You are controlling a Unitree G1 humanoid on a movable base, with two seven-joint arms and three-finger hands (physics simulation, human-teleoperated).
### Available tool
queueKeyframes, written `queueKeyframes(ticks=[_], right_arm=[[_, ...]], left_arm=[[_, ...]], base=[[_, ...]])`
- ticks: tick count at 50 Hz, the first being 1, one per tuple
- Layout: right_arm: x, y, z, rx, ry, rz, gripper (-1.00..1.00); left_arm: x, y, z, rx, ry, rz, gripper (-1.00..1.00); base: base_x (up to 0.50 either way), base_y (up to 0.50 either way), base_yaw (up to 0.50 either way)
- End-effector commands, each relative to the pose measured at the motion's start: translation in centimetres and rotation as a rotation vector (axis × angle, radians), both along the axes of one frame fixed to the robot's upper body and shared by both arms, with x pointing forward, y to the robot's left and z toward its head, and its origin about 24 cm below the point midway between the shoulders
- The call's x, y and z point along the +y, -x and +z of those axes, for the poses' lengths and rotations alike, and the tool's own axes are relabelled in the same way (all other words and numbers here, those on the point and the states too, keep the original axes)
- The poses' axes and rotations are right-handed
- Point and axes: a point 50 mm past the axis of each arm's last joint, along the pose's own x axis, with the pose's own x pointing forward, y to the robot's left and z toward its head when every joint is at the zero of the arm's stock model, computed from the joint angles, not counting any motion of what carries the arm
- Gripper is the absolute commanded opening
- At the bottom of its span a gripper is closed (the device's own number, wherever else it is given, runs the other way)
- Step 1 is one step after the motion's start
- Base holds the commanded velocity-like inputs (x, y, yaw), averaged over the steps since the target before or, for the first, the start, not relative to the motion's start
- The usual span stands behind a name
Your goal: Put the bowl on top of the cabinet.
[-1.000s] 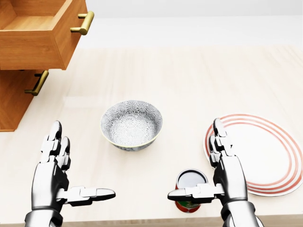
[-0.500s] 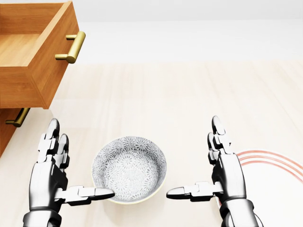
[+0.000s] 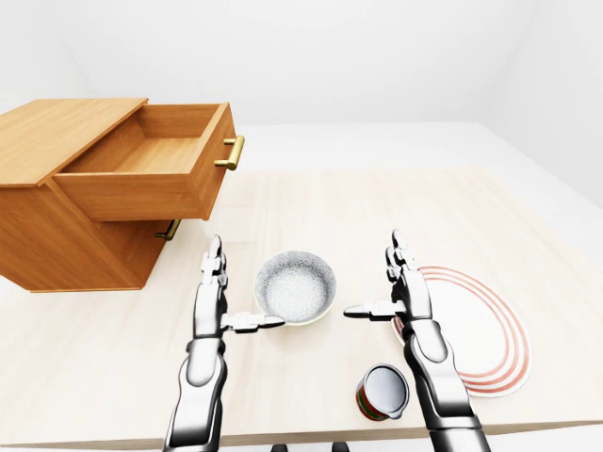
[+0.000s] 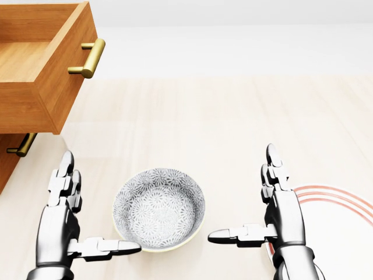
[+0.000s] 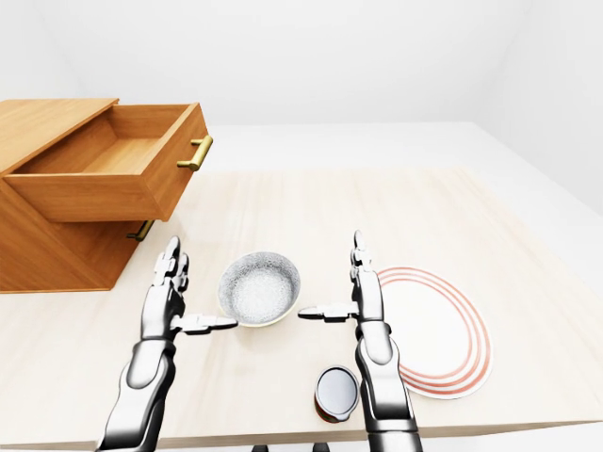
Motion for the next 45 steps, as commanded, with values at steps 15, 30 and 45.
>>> queueKeyframes(ticks=[15, 30, 45], right_arm=[[0.2, -0.1, -0.4, 0.007, 0.011, 0.007, 1.0], [0.4, -0.2, -0.5, 0.01, 0.013, 0.013, 1.0], [0.8, -0.5, -1.0, 0.026, 0.021, 0.03, 1.0]], left_arm=[[-0.6, 2.4, -2.7, 0.058, -0.538, 0.178, 1.0], [-0.9, 2.8, -3.4, -0.04, -0.851, 0.269, 1.0], [-4.3, 2.4, -3.6, -0.235, -1.272, 0.051, 1.0]], base=[[0.0, 0.0, 0.0], [0.0, 0.0, 0.0], [0.0, 0.0, 0.0]])
